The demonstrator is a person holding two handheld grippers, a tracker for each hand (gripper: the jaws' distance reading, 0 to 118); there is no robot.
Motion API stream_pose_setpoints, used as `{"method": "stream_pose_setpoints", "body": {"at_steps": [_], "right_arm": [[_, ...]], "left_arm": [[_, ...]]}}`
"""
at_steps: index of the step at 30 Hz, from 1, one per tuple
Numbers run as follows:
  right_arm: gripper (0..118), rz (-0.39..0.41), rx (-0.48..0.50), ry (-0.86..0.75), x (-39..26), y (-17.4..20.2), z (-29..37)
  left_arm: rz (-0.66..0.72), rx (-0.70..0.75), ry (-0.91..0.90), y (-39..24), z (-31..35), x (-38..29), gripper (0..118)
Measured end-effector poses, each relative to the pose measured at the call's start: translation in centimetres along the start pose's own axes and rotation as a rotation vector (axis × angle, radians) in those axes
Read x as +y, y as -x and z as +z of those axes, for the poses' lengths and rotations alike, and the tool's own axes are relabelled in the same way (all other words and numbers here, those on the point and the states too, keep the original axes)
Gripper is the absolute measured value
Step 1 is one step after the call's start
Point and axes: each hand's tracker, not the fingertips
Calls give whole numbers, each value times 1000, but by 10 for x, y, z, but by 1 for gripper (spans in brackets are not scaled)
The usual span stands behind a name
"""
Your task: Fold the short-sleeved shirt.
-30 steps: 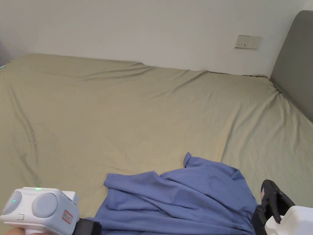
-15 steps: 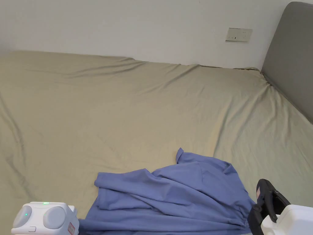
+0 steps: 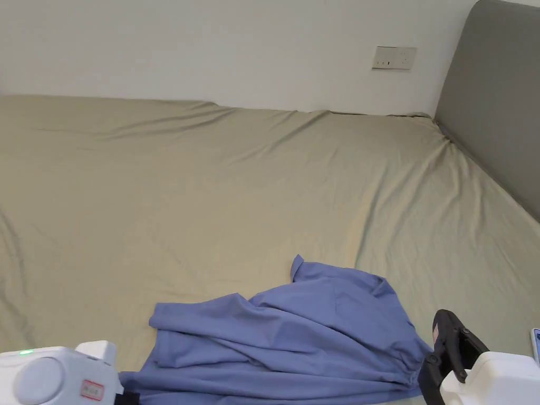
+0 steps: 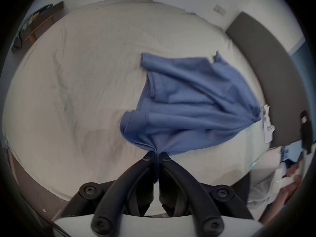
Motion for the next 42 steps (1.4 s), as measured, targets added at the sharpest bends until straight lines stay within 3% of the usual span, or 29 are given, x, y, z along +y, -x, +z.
{"method": "stream_pose_setpoints", "body": {"at_steps": [2, 4, 5, 6, 7, 8, 9, 12, 17, 21, 27, 28, 30, 31, 33, 38, 42], "right_arm": [[2, -8, -4, 11, -1, -6, -2], [11, -38, -23, 39, -3, -19, -10], [25, -37, -17, 79, -2, -26, -18], [49, -17, -10, 147, -1, -36, -30], [85, -1, -4, 216, 1, -47, -45], [110, -2, 7, 281, -2, -59, -63], [118, -7, 10, 328, -4, -68, -76], [118, -32, 32, 474, -13, -98, -121], [118, 167, -7, 690, -48, -107, -180], [118, 190, 31, 821, -77, -98, -204], [83, 191, 93, 879, -98, -81, -215], [64, 181, 122, 882, -97, -79, -214], [18, 53, 225, 887, -93, -80, -209], [10, 24, 231, 879, -92, -80, -206], [10, 61, 197, 828, -86, -81, -195], [10, -125, 211, 648, -58, -95, -155], [10, -194, 224, 428, -26, -91, -104]], "left_arm": [[-3, -7, -33, 4, 15, 1, 3], [-4, -7, -56, 6, 26, 2, 3], [1, -11, -58, 7, 29, 3, 3], [4, -16, -62, 6, 31, 4, 3], [2, -19, -67, 5, 32, 5, 3], [-6, -17, -67, 4, 32, 5, 3], [-10, -15, -68, 2, 32, 5, 3], [-13, -12, -67, -4, 31, 3, 3], [-1, 3, -55, -4, 24, 5, 3], [5, 18, -39, -5, 18, 7, 3], [3, 30, -23, -4, 13, 12, 3], [3, 30, -25, -4, 12, 13, 3], [2, 28, -31, -3, 12, 13, 3], [2, 24, -38, -3, 14, 13, 3], [4, 5, -68, -2, 20, 13, 3], [-40, -55, -235, -4, 49, 6, 3], [-111, -47, -497, -14, 87, -15, 3]]}}
